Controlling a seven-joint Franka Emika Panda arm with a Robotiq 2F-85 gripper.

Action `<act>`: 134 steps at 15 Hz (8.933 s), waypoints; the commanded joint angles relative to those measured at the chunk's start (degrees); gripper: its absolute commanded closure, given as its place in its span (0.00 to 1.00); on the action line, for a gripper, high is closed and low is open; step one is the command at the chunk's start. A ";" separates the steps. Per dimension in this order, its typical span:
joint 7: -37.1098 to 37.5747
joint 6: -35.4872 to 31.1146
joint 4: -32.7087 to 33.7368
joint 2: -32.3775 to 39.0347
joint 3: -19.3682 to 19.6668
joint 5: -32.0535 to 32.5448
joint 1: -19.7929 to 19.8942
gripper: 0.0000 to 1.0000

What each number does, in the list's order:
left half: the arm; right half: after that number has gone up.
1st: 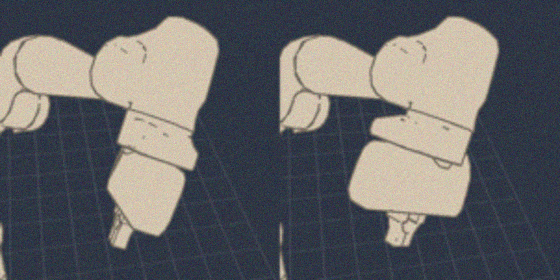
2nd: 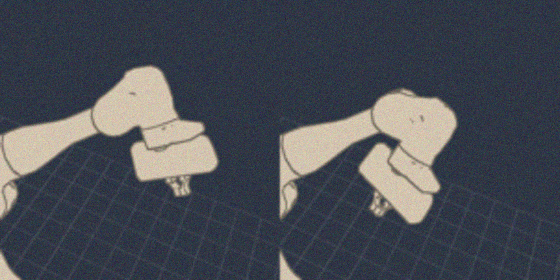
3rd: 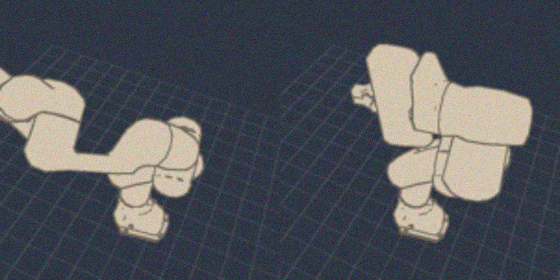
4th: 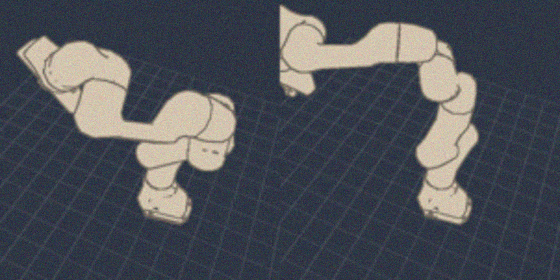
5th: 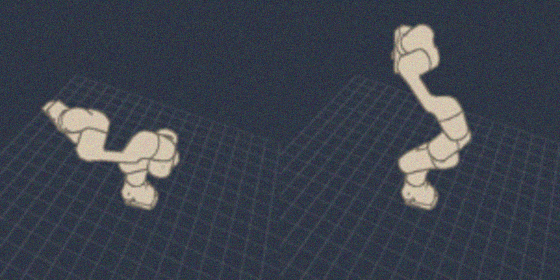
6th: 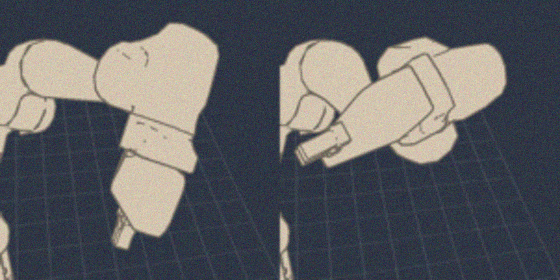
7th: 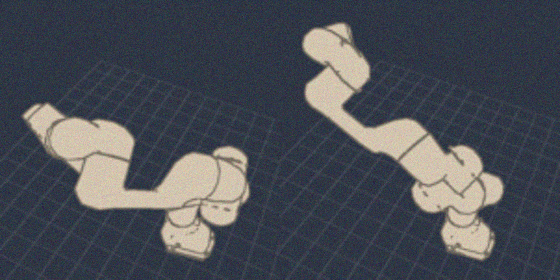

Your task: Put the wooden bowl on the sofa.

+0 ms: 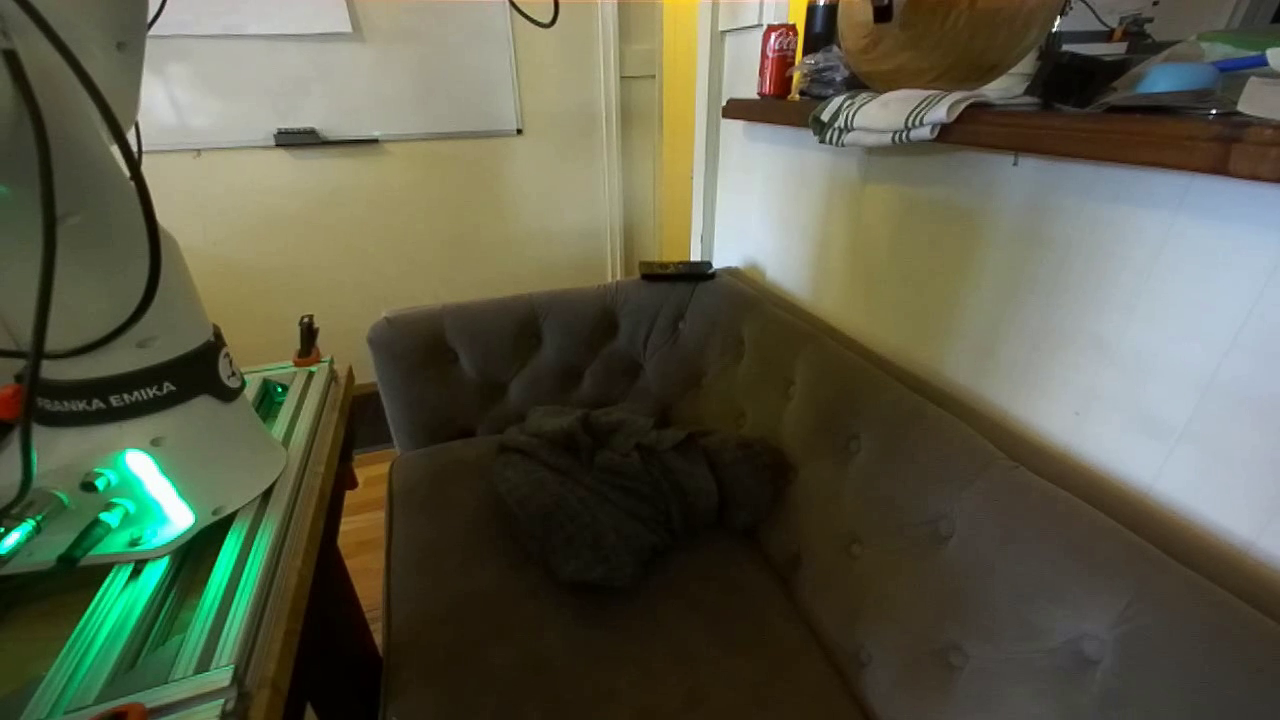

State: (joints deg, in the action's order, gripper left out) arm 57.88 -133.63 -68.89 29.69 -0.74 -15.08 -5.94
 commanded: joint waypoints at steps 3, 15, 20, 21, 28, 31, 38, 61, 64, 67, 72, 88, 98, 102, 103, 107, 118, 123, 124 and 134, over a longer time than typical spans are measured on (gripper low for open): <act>2.28 1.06 4.66 3.16 1.04 2.67 -1.00 0.00; 2.92 8.76 11.05 8.59 1.14 3.54 -1.90 0.28; 2.48 8.19 12.29 9.17 1.53 3.14 -2.14 0.63; 2.49 8.11 12.37 9.20 1.58 3.19 -2.20 0.69; 2.63 7.53 12.61 9.15 2.82 3.45 -2.51 0.97; 2.46 6.80 13.38 8.81 3.16 3.73 -2.73 0.96; 3.96 5.46 16.21 8.02 4.14 3.00 -2.70 0.96; -40.90 15.46 -31.03 -37.56 3.96 -21.08 9.01 0.96; -39.33 16.32 -29.22 -35.07 4.26 -17.97 8.76 0.84; -39.34 16.11 -30.55 -36.24 4.50 -18.37 8.81 0.84; -42.35 16.41 -35.65 -39.41 4.76 -17.78 8.92 0.96; -66.34 32.79 -54.10 -53.22 14.46 10.31 18.41 0.96; -67.28 22.51 -61.81 -53.62 14.67 11.89 18.52 0.96; -70.72 6.84 -73.39 -49.22 16.43 15.35 19.10 0.96; -71.94 3.20 -75.42 -47.05 17.44 14.66 19.07 0.96; -78.30 -9.11 -80.19 -37.94 21.95 7.76 18.83 0.96; -85.65 -14.42 -76.41 -23.33 21.53 -15.36 25.57 0.84; -88.09 -16.49 -76.21 -20.02 21.45 -24.66 24.92 0.96; -88.08 -17.17 -75.91 -17.96 20.76 -27.36 25.40 0.96; -99.86 -39.33 -65.42 3.46 2.67 -66.84 30.37 0.96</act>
State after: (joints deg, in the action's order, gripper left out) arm -39.11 -168.08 -138.35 28.93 5.87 -75.22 25.46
